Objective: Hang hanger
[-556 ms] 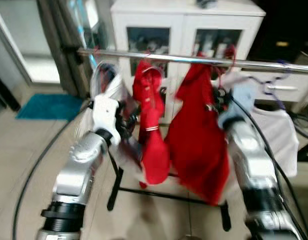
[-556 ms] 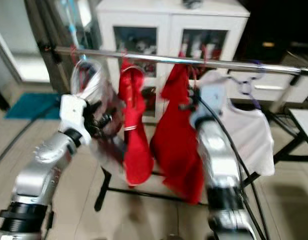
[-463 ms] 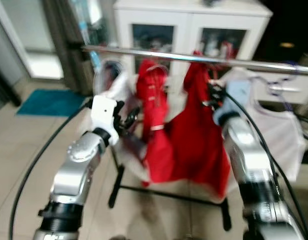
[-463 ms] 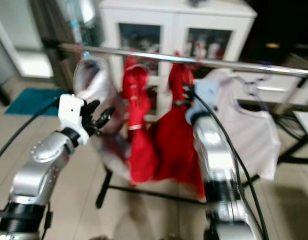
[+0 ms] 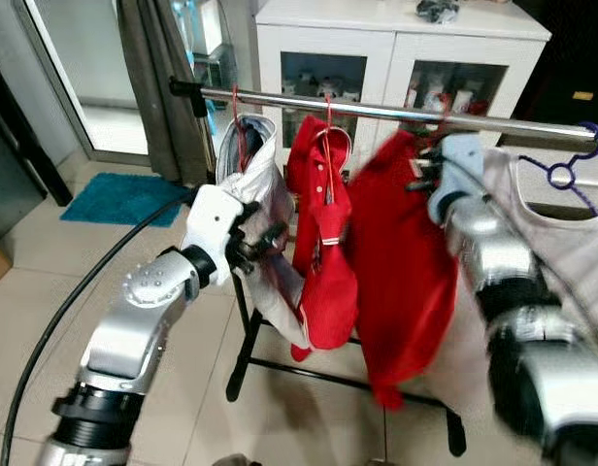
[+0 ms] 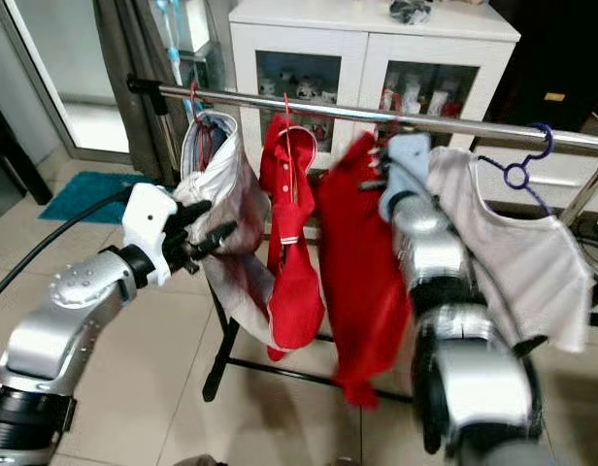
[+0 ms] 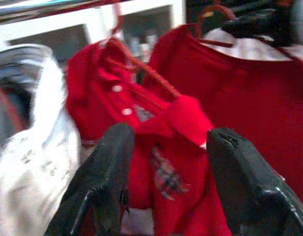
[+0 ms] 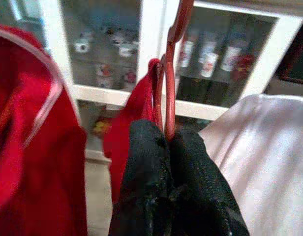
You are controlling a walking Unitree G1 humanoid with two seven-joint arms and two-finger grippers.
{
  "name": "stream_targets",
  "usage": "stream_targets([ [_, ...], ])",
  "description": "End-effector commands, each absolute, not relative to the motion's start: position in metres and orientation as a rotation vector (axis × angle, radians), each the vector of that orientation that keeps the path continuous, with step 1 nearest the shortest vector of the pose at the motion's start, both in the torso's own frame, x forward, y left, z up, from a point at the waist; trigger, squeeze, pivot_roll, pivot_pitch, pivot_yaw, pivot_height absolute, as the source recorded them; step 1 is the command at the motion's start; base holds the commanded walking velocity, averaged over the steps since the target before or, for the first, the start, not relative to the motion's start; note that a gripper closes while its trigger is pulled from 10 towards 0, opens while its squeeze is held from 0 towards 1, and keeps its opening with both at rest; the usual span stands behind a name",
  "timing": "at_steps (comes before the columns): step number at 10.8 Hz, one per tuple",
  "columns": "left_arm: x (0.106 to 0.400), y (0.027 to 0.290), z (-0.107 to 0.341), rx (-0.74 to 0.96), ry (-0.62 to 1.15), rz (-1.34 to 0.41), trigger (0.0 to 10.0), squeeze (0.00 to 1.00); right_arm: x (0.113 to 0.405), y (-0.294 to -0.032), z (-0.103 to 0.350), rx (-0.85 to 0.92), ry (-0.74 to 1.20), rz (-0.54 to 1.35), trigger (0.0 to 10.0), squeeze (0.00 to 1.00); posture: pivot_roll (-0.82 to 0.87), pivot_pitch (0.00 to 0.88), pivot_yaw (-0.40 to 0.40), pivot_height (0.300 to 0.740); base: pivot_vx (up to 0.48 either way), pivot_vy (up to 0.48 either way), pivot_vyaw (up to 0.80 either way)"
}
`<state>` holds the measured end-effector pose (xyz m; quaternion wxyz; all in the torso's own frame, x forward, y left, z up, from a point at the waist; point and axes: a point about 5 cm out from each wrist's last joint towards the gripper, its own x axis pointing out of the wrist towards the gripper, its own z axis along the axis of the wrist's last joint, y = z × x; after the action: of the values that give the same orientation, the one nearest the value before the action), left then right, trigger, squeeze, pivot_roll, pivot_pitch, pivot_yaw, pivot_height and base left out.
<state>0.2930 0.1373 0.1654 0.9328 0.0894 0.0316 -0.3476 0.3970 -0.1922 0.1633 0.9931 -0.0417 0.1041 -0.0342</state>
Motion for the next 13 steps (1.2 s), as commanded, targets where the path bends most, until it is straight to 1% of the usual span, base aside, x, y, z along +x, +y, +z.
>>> stream_targets([
  [1, 0.293, 0.132, 0.176, 0.195, 0.038, -0.771, 10.0, 0.0, 0.402, -0.198, 0.179, -0.066, 0.148, -0.104, 10.0, 0.0, -0.04, 0.0, 0.051, 0.74, 0.0, 0.0, 0.0],
  [2, 0.291, 0.126, 0.181, 0.222, 0.039, -0.855, 10.0, 0.0, 0.405, -0.205, 0.183, -0.067, 0.164, -0.131, 10.0, 0.0, -0.04, 0.0, 0.058, 0.74, 0.0, 0.0, 0.0],
  [3, 0.288, 0.12, 0.185, 0.239, 0.037, -0.949, 10.0, 0.0, 0.406, -0.208, 0.179, -0.129, 0.23, -0.11, 10.0, 0.0, -0.03, 0.008, 0.058, 0.74, 0.0, 0.0, 0.0],
  [4, 0.285, 0.117, 0.186, 0.244, 0.043, -0.995, 10.0, 0.0, 0.404, -0.21, 0.171, -0.136, 0.291, -0.112, 10.0, 0.0, -0.03, 0.013, 0.056, 0.74, 0.0, 0.0, 0.0],
  [6, 0.284, 0.118, 0.186, 0.248, 0.06, -1.005, 10.0, 0.0, 0.397, -0.215, 0.15, -0.133, 0.396, -0.1, 10.0, 0.0, -0.03, 0.023, 0.052, 0.74, 0.0, 0.0, 0.0],
  [8, 0.283, 0.118, 0.182, 0.24, 0.077, -1.006, 10.0, 0.0, 0.393, -0.217, 0.142, -0.127, 0.421, -0.091, 10.0, 0.0, -0.04, 0.025, 0.054, 0.74, 0.0, 0.0, 0.0],
  [9, 0.284, 0.119, 0.181, 0.226, 0.084, -0.989, 10.0, 0.0, 0.396, -0.219, 0.151, -0.112, 0.353, -0.095, 10.0, 1.0, -0.04, 0.026, 0.055, 0.74, 0.0, 0.0, 0.0],
  [12, 0.284, 0.12, 0.177, 0.207, 0.096, -0.969, 10.0, 0.0, 0.402, -0.216, 0.173, -0.169, 0.237, -0.008, 10.0, 1.0, -0.05, 0.028, 0.06, 0.74, 0.0, 0.0, 0.0],
  [13, 0.283, 0.119, 0.173, 0.195, 0.108, -0.965, 10.0, 0.0, 0.399, -0.218, 0.172, -0.177, 0.218, 0.027, 10.0, 1.0, -0.05, 0.026, 0.06, 0.74, 0.0, 0.0, 0.0],
])
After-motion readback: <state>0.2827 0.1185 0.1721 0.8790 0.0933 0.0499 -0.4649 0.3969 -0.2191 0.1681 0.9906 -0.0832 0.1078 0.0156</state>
